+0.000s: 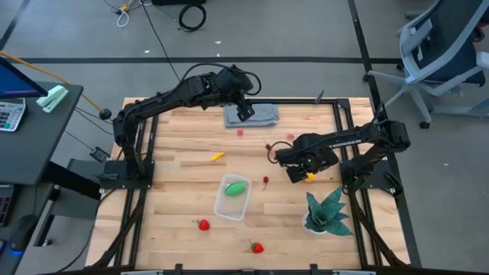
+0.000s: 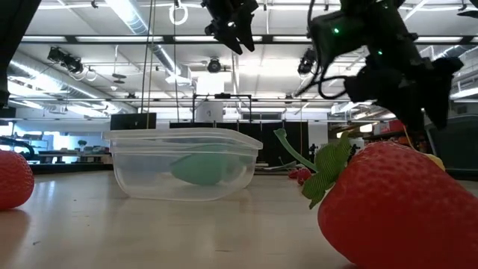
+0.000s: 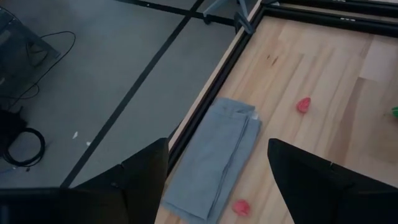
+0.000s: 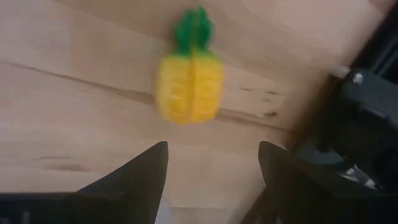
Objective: Pick and placing Produce into tupperware
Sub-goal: Put the pineapple into the transparent bin, then put the top strawberry into the transparent bin
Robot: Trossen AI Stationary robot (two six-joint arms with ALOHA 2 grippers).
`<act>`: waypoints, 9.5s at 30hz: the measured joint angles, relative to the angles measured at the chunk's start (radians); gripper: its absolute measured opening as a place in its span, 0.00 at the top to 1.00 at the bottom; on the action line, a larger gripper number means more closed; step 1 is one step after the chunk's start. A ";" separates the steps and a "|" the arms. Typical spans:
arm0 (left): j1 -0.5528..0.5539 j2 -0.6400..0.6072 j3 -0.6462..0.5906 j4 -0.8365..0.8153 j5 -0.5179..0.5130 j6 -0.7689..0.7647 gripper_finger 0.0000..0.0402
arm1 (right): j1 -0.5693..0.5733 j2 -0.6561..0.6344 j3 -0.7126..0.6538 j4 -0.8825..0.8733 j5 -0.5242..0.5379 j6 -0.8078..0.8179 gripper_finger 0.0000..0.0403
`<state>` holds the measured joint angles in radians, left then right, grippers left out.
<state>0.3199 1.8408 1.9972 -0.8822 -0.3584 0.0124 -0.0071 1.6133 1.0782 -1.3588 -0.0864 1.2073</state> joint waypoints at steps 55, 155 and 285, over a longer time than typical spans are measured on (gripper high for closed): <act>0.015 0.000 0.000 -0.028 0.000 0.009 0.30 | -0.065 -0.003 -0.236 0.348 0.008 -0.056 0.21; 0.136 -0.447 -0.001 -0.177 -0.004 -0.289 0.33 | 0.150 0.628 0.777 0.602 -0.241 -1.102 0.46; -0.901 -0.053 -0.905 0.122 0.461 -0.586 0.55 | 0.007 -0.167 0.779 0.256 0.351 -0.910 0.37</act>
<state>-0.5810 1.7878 1.0924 -0.7603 0.1024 -0.5739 0.0002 1.4459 1.8576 -1.1030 0.2646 0.2977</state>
